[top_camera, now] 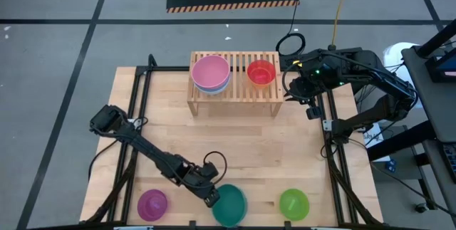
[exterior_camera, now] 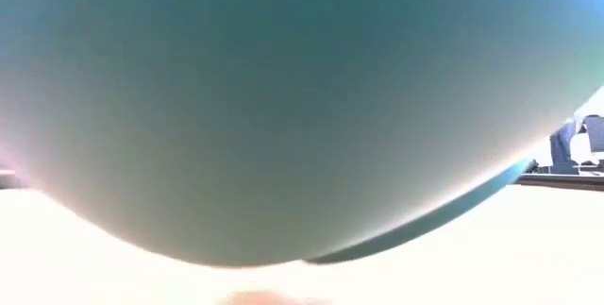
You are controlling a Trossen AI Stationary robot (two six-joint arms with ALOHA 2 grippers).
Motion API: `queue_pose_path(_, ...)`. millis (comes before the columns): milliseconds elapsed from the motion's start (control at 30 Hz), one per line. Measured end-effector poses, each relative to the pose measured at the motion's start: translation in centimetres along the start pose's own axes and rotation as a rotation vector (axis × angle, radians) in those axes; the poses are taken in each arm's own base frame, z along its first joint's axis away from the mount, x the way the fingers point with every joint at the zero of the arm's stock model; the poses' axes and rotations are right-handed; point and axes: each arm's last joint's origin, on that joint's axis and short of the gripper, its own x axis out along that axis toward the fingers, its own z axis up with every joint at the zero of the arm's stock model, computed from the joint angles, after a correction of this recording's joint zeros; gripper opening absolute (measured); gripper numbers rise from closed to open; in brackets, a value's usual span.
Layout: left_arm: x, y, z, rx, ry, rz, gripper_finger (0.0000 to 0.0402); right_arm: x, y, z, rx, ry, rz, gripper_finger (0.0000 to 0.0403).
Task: Place and stack bowls onto a shelf
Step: Stack the green bowl on top of the pink bowl on the shelf
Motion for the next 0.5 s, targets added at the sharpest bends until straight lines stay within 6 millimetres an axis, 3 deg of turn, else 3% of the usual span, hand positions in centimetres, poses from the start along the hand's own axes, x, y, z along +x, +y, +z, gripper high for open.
queue_pose_path(267, -1.0, 0.0, 1.5, -0.032, -0.038, -0.017, 0.0003, 0.0, 0.0, 0.0, -0.026, 0.000, 0.000, 0.0050)
queue_pose_path(500, -5.1, 0.6, 2.5, -0.019, -0.037, 0.058, 0.0003, 0.0, 0.0, 0.0, -0.053, 0.000, 0.000, 0.0050)
